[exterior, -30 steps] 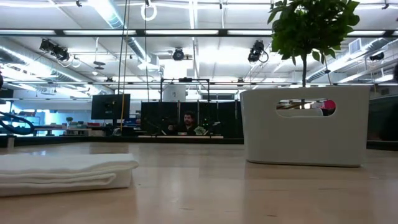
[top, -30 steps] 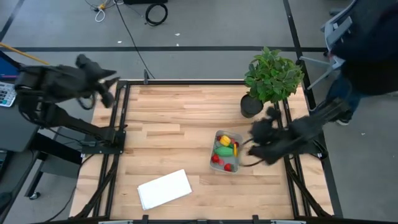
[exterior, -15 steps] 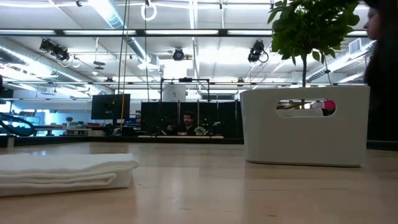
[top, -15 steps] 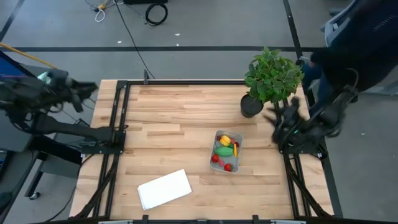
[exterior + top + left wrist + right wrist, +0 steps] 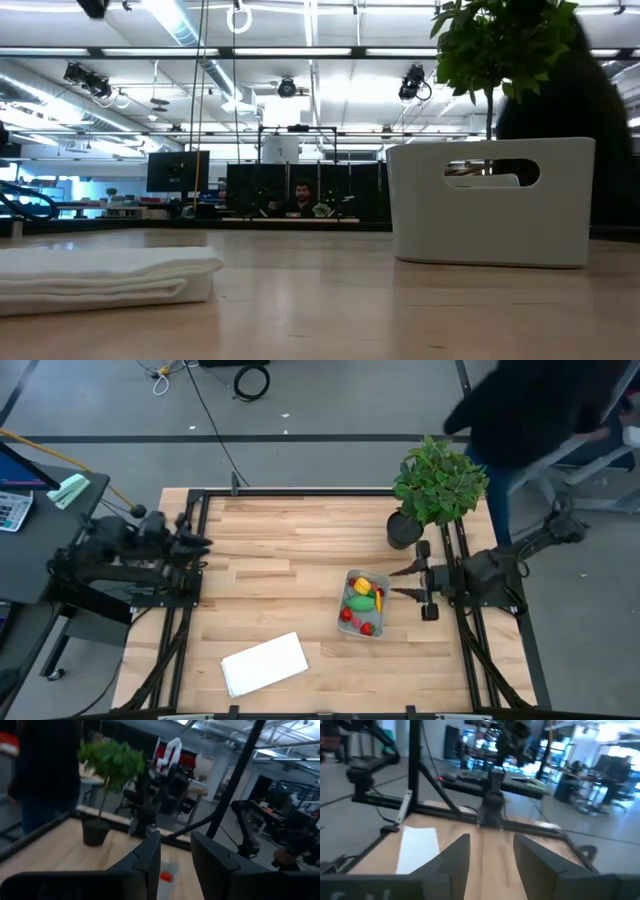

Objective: Pick and placing Produce into tupperware
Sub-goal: Return to Home Position

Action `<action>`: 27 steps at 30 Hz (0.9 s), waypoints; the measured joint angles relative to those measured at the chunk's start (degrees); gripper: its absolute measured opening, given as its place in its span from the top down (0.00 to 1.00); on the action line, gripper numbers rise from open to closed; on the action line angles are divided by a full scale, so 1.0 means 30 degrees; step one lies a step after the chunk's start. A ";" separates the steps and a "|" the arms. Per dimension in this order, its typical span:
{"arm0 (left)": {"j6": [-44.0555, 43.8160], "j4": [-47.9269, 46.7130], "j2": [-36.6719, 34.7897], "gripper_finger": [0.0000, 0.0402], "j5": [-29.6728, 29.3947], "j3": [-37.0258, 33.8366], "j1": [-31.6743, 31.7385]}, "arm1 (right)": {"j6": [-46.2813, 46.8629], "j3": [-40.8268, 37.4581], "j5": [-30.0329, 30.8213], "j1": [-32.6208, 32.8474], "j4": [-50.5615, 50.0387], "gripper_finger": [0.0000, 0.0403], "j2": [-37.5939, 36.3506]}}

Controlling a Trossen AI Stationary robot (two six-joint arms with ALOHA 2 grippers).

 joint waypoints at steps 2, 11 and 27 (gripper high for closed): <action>-0.0384 0.0732 -0.0165 0.71 -0.0016 -0.1225 0.0015 | 0.0497 -0.0352 -0.2150 -0.2068 0.0105 0.60 0.0084; 0.0274 0.6591 -0.0353 0.71 -0.0034 -0.6428 0.0029 | 0.6568 -0.2935 -0.2698 -0.7908 -0.0083 0.60 0.1062; -0.0667 0.6705 -0.4105 0.70 -0.0538 -0.9897 0.0029 | 0.7310 -0.5835 -0.2480 -0.8917 -0.2234 0.60 -0.6706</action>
